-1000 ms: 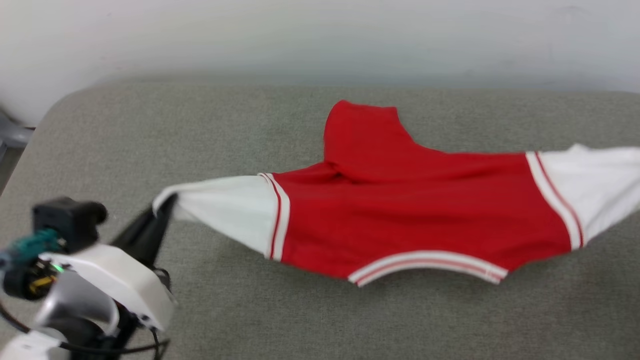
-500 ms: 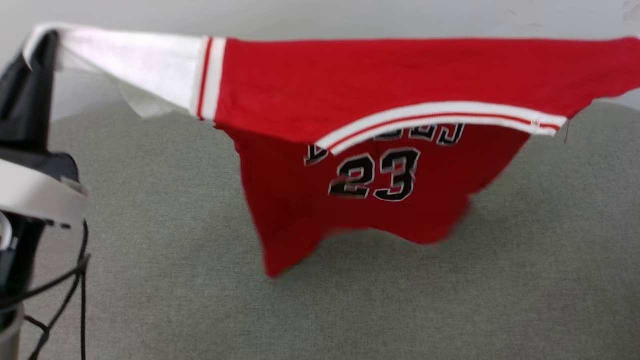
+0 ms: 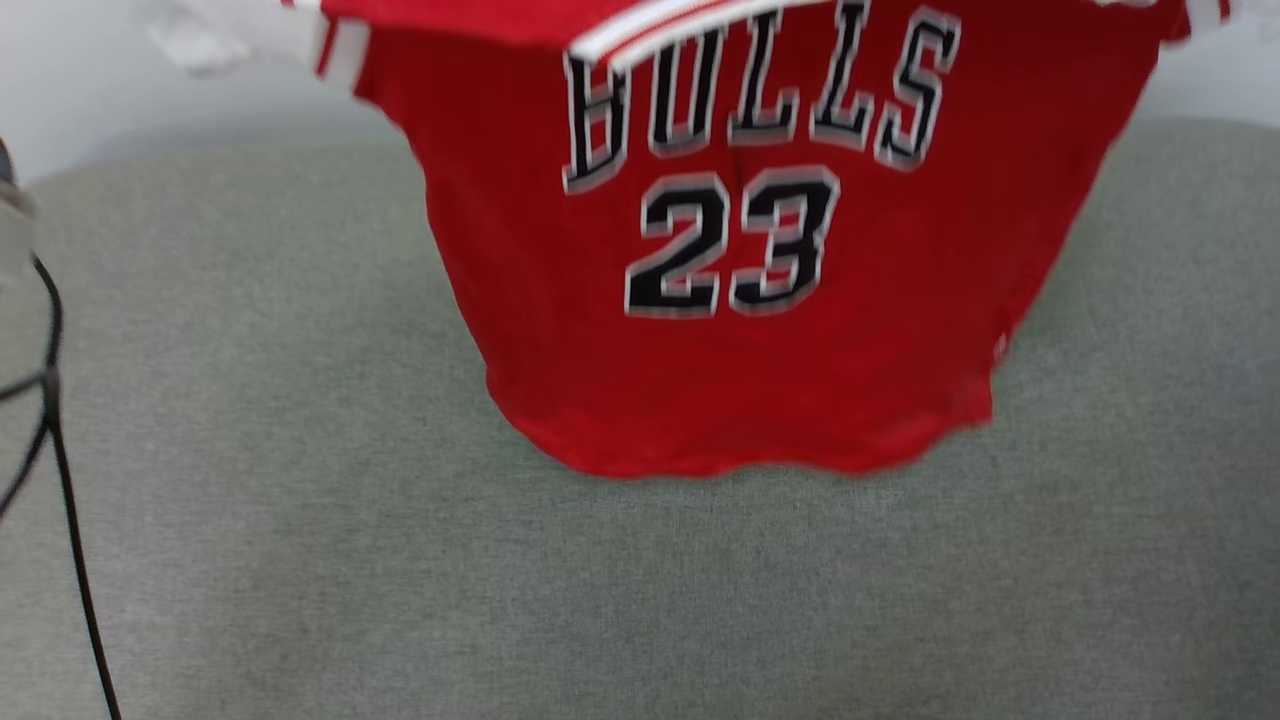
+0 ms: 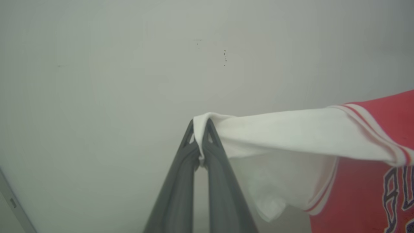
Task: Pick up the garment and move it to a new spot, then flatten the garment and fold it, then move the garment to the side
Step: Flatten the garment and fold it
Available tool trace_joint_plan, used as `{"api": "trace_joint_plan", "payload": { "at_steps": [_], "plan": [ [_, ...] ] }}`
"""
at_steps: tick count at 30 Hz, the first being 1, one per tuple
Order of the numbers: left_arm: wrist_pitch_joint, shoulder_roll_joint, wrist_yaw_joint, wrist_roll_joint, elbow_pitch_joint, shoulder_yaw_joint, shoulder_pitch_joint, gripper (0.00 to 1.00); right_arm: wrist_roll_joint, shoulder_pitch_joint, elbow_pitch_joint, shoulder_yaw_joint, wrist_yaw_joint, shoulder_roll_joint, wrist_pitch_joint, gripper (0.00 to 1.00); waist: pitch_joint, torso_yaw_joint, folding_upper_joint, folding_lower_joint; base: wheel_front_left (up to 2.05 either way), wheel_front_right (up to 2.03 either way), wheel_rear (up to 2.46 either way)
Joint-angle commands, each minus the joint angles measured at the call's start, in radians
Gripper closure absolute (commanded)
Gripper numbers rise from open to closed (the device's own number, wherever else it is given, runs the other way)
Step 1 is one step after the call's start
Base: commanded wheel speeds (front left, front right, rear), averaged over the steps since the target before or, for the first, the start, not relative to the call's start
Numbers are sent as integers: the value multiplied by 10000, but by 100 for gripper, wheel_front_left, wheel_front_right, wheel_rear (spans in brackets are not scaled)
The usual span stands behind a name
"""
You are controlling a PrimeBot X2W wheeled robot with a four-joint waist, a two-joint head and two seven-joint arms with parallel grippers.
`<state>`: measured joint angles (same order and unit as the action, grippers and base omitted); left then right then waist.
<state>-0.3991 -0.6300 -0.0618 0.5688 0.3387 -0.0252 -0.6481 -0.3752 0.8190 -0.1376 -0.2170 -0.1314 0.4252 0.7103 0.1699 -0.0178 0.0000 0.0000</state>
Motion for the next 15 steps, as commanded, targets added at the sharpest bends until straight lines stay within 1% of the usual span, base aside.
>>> {"api": "trace_joint_plan", "payload": {
  "at_steps": [1, 7, 10, 13, 15],
  "plan": [
    [27, -104, 56, 40, -142, -13, -361, 100, 123, 362, 171, 50, 14, 102, -165, 100, 576, -113, 0, 0, 0, 0, 0],
    [-44, -455, 540, 17, -1340, 272, -2398, 100, 580, 2291, 1580, 388, 16, 207, -976, 100, 2096, -238, 0, 0, 0, 0, 0],
    [81, -558, 807, -184, -2177, 541, -3689, 100, 881, 3538, 2460, 348, 16, 93, -1474, 100, 2825, -241, 0, 0, 0, 0, 0],
    [270, -496, 1031, -400, -3132, 848, -5001, 100, 1255, 4741, 3412, 350, 16, -103, -2070, 100, 3468, -249, 0, 0, 0, 0, 0],
    [580, -403, 1117, -604, -3788, 1002, -5890, 100, 1549, 5481, 4077, 365, 17, -223, -2509, 100, 3792, -244, 0, 0, 0, 0, 0]
  ]
}}
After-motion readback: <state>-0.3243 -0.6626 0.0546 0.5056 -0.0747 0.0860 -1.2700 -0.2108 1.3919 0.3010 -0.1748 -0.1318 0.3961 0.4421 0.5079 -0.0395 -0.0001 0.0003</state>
